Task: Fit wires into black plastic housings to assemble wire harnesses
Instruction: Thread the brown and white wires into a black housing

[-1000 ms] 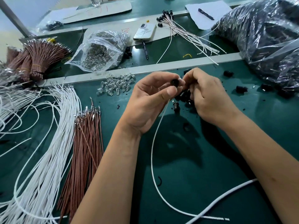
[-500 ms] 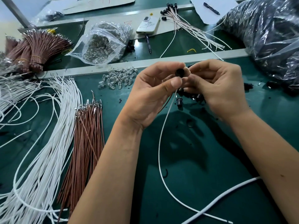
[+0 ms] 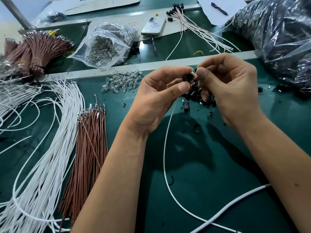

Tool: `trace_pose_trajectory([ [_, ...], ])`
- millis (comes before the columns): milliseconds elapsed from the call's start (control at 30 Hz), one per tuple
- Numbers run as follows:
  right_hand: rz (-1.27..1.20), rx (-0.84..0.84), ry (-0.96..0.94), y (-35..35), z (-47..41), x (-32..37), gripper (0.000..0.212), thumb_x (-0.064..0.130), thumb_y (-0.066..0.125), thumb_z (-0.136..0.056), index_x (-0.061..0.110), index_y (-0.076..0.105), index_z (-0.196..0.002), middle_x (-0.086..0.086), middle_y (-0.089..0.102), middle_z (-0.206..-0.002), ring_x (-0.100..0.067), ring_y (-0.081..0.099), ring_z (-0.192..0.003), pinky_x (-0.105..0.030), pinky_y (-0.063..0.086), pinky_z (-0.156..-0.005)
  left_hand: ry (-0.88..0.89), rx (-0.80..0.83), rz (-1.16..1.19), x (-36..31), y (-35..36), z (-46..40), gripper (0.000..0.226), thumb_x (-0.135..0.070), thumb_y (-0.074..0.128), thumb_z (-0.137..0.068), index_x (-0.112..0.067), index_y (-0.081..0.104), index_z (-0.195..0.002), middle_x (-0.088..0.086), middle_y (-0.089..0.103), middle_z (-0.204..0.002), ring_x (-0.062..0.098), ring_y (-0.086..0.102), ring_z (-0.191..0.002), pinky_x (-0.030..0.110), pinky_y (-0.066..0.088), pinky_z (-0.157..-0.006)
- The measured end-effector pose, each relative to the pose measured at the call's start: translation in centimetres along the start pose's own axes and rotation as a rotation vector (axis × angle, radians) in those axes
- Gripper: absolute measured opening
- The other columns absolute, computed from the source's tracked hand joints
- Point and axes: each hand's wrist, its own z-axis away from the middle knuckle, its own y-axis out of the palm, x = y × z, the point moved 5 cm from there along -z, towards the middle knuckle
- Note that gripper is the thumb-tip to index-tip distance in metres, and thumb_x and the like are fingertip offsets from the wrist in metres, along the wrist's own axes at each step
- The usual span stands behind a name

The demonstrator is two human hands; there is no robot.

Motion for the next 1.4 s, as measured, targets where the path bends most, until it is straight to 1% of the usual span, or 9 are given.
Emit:
trace_pose_trajectory([
  [200, -0.075, 0.006, -0.044, 0.2, 0.1, 0.8, 0.015, 0.002, 0.074, -0.094, 0.003, 0.073, -0.109, -0.016, 0.074, -0.087, -0.023, 0.072, -0.072, -0.028, 0.06, -0.061, -0.036, -0.065, -0.098, 0.5, -1.0, -0.1, 0.026, 0.006, 0.062, -0.087, -0.012, 0.077, -0.099, 0.007, 0.075, -0.094, 0.015, 0.068, -0.086, 0.03, 0.053, -0.091],
  [433, 0.039, -0.053, -0.123, 0.0, 0.2, 1.0, 0.009, 0.019, 0.077, -0.095, 0.012, 0.07, -0.096, -0.007, 0.07, -0.077, -0.029, 0.058, -0.05, -0.036, 0.048, -0.042, 0.006, -0.045, -0.093, 0.4, -1.0, -0.1, 0.031, 0.003, 0.059, -0.089, -0.017, 0.08, -0.1, 0.003, 0.076, -0.096, 0.014, 0.069, -0.093, 0.031, 0.049, -0.099],
  [667, 0.053, -0.092, -0.168, -0.2, 0.3, 1.0, 0.008, 0.01, 0.072, -0.097, 0.005, 0.066, -0.097, -0.005, 0.066, -0.074, -0.028, 0.055, -0.046, -0.036, 0.045, -0.041, 0.037, 0.008, -0.043, 0.1, -0.8, -0.1, 0.028, 0.001, 0.063, -0.087, -0.016, 0.078, -0.102, 0.005, 0.074, -0.099, 0.016, 0.065, -0.101, 0.041, 0.04, -0.108],
  [833, -0.028, 0.037, -0.005, 0.8, 0.4, 0.1, 0.012, 0.0, 0.056, -0.099, 0.01, 0.058, -0.093, -0.006, 0.067, -0.078, -0.021, 0.059, -0.056, -0.03, 0.045, -0.04, 0.054, -0.038, -0.026, 0.0, -0.8, -0.2, 0.031, 0.006, 0.057, -0.088, -0.015, 0.077, -0.099, 0.006, 0.074, -0.095, 0.015, 0.066, -0.097, 0.035, 0.046, -0.1],
  [933, -0.098, 0.078, 0.192, 1.6, 0.7, -1.1, 0.03, -0.005, 0.037, -0.086, 0.016, 0.058, -0.085, -0.001, 0.055, -0.063, -0.013, 0.039, -0.05, -0.022, 0.03, -0.041, 0.054, -0.144, -0.032, 0.0, -1.1, -0.3, 0.023, 0.008, 0.062, -0.086, -0.009, 0.071, -0.098, 0.006, 0.074, -0.091, 0.01, 0.068, -0.086, 0.021, 0.052, -0.081],
  [1033, 0.074, 0.137, 0.191, 2.1, 1.0, -1.4, 0.021, 0.018, 0.047, -0.098, 0.013, 0.064, -0.085, 0.004, 0.048, -0.058, -0.011, 0.035, -0.05, -0.025, 0.03, -0.045, 0.03, -0.238, -0.024, 0.1, -1.3, -0.3, 0.02, 0.008, 0.064, -0.085, -0.009, 0.067, -0.096, 0.003, 0.075, -0.088, 0.007, 0.068, -0.079, 0.018, 0.049, -0.072],
  [1133, 0.264, 0.234, 0.16, 2.9, 1.3, -1.5, 0.02, 0.029, 0.069, -0.099, 0.01, 0.071, -0.093, -0.021, 0.059, -0.068, -0.023, 0.045, -0.059, -0.042, 0.04, -0.055, -0.036, -0.332, 0.045, 0.7, -1.1, -0.4, 0.017, -0.003, 0.069, -0.077, -0.012, 0.069, -0.092, 0.004, 0.076, -0.09, 0.011, 0.068, -0.079, 0.028, 0.048, -0.078],
  [1233, 0.181, 0.244, 0.163, 2.9, 1.3, -1.4, 0.013, 0.017, 0.071, -0.098, 0.018, 0.076, -0.087, 0.01, 0.062, -0.062, -0.003, 0.048, -0.059, -0.023, 0.04, -0.057, -0.147, -0.339, 0.165, 1.7, -0.6, -0.5, 0.013, 0.001, 0.064, -0.085, -0.008, 0.066, -0.096, 0.005, 0.076, -0.09, 0.017, 0.072, -0.076, 0.031, 0.06, -0.074],
  [1400, 0.183, 0.309, 0.208, 2.8, 1.3, -1.7, 0.021, 0.016, 0.065, -0.099, 0.004, 0.066, -0.081, 0.015, 0.047, -0.053, -0.001, 0.038, -0.046, -0.011, 0.031, -0.049, -0.209, -0.391, 0.096, 1.5, -1.5, -0.4, 0.013, -0.001, 0.062, -0.089, -0.014, 0.063, -0.089, 0.004, 0.074, -0.09, 0.012, 0.064, -0.071, 0.026, 0.052, -0.071],
])
